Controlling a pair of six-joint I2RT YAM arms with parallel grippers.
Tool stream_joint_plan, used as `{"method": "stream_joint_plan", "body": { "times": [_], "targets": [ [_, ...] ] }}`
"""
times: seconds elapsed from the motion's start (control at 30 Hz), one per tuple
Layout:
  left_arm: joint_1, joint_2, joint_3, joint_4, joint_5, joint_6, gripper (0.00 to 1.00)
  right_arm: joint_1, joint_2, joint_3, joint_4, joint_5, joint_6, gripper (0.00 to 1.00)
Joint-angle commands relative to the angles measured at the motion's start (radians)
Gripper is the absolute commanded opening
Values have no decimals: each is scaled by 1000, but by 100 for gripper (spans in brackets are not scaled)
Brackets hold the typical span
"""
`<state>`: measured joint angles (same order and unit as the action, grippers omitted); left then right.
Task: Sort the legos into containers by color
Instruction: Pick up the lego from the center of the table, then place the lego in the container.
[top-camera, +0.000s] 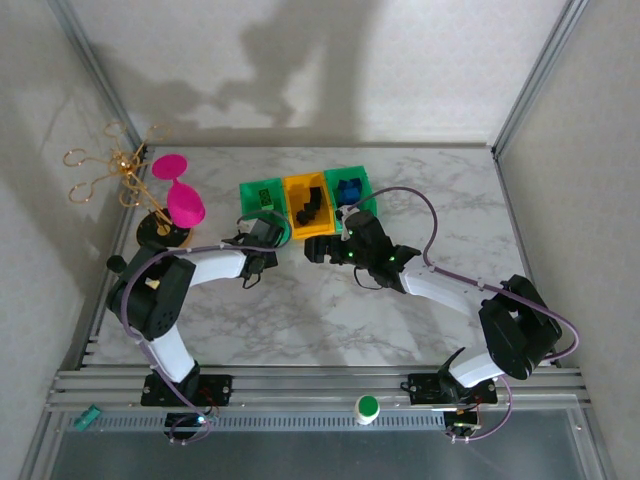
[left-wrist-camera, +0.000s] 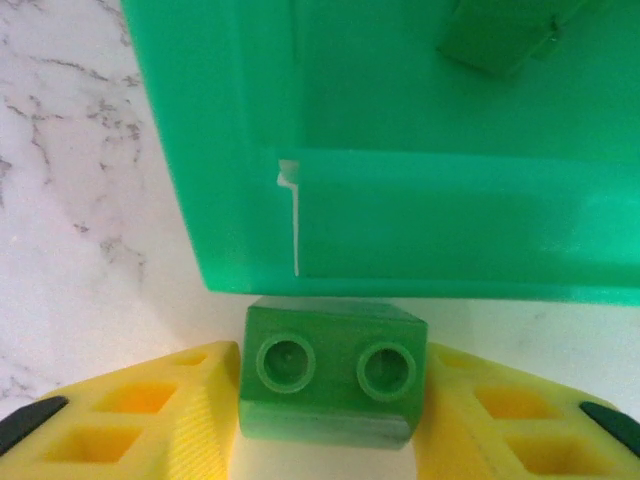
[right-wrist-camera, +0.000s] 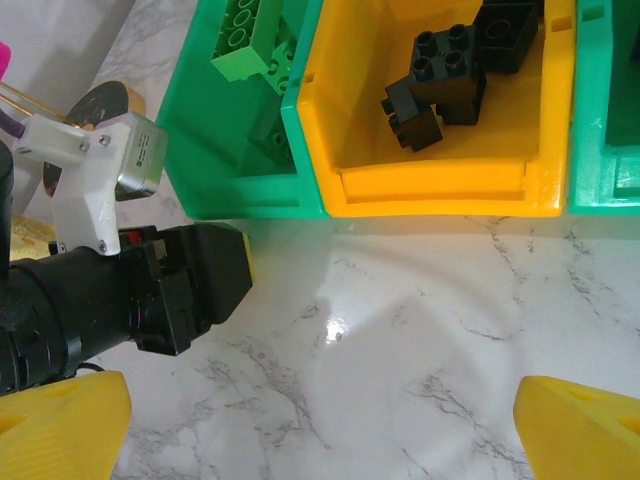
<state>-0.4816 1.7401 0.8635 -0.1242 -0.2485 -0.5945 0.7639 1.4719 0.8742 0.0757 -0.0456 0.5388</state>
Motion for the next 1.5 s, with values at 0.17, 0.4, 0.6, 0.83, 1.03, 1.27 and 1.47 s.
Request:
{"method": "stream_joint_plan", "body": {
  "times": [0.17, 0.4, 0.6, 0.83, 1.03, 1.27, 1.47],
  "targets": [
    [2, 2, 19, 13, -16, 21, 38, 5, -18, -10, -15, 27, -14, 99],
    [-42, -98, 9, -47, -38, 6, 37, 3, -18, -2, -16, 30, -14, 99],
    [-51, -178, 44, -109, -35, 28, 37, 3, -22, 2, -23, 35, -16, 99],
    [-29, -115, 197, -149, -43, 86, 38, 2, -29, 3, -17, 36, -11, 99],
    [13, 13, 293, -141, -28, 100, 38, 2, -49, -3, -29, 45, -10, 99],
    [42, 123, 384, -125, -23, 105, 38, -1, -58, -4, -37, 53, -15, 99],
    [45, 188, 468, -139, -32, 114, 41, -4, -52, -4, -34, 51, -16, 99]
  ]
}}
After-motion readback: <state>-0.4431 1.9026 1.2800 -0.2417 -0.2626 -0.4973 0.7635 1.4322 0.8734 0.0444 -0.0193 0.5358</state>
